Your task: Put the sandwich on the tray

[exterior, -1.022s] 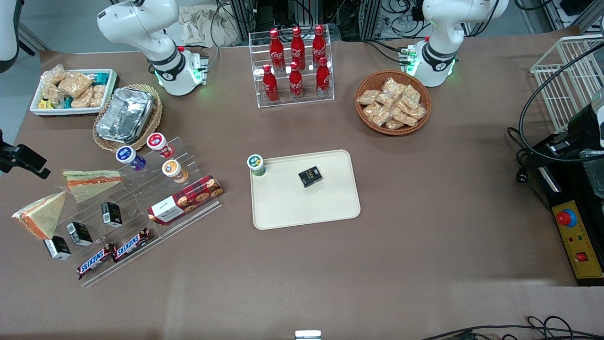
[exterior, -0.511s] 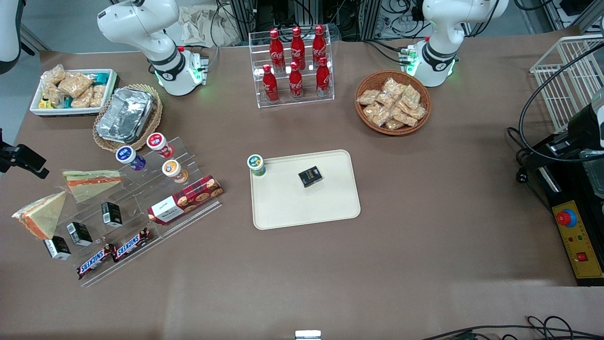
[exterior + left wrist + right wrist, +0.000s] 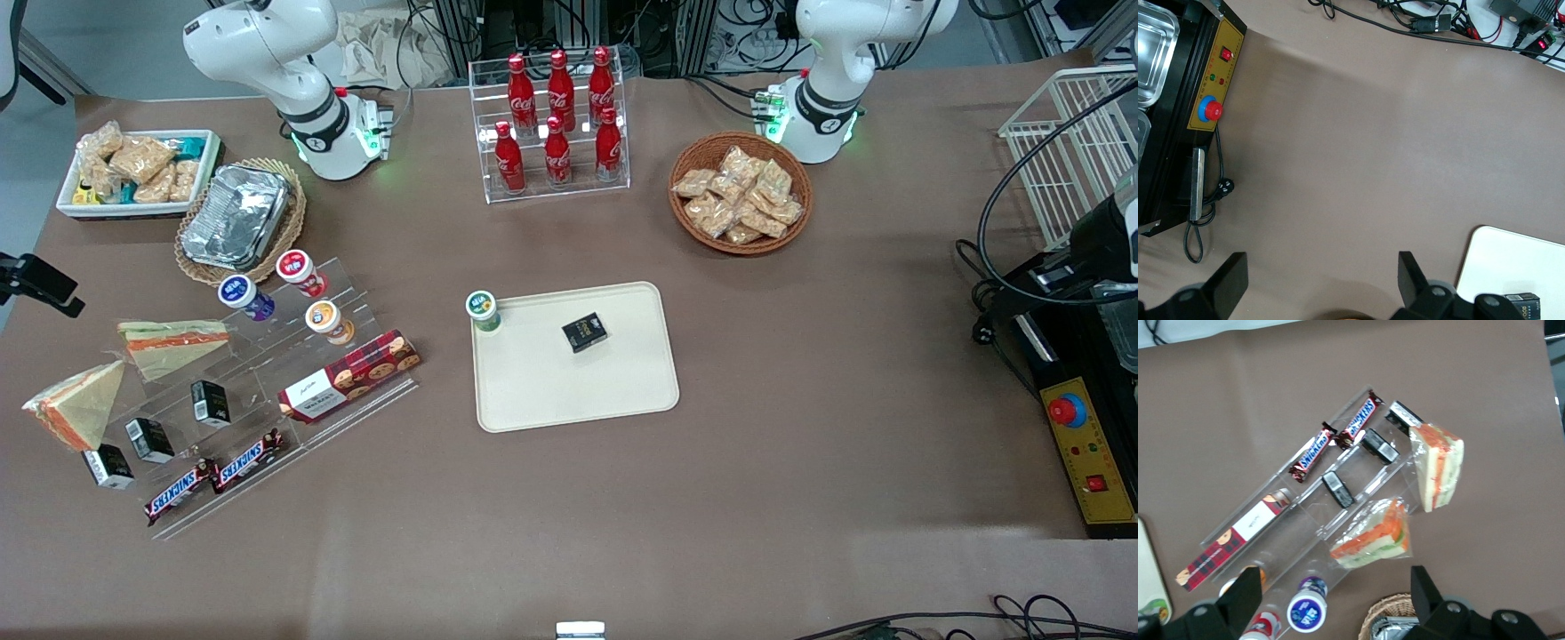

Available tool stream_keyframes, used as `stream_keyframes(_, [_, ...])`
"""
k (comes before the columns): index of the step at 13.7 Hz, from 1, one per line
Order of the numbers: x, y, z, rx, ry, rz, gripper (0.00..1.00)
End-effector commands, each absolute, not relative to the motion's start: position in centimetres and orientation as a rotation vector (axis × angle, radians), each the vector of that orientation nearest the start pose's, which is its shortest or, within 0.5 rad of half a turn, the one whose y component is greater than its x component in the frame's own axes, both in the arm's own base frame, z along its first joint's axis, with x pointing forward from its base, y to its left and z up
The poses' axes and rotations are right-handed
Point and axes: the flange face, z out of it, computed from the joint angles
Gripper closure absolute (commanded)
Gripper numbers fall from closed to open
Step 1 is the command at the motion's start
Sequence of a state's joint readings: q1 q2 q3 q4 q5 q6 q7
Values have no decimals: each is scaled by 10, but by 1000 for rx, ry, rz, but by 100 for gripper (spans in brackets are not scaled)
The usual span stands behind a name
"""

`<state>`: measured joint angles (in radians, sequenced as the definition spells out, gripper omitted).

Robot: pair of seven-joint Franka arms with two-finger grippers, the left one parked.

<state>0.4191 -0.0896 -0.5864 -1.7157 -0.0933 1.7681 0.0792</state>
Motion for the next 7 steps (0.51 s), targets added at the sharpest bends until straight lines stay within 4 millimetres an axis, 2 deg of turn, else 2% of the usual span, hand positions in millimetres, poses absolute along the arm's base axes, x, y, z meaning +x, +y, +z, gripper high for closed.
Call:
stream_keyframes(1, [530,-146,612,-3173,431,-170,1])
stream_keyframes(4, [528,-200,610,-3185,442,-279,1])
stream_keyframes(7, [534,-239,597,-3182,409,-370,1])
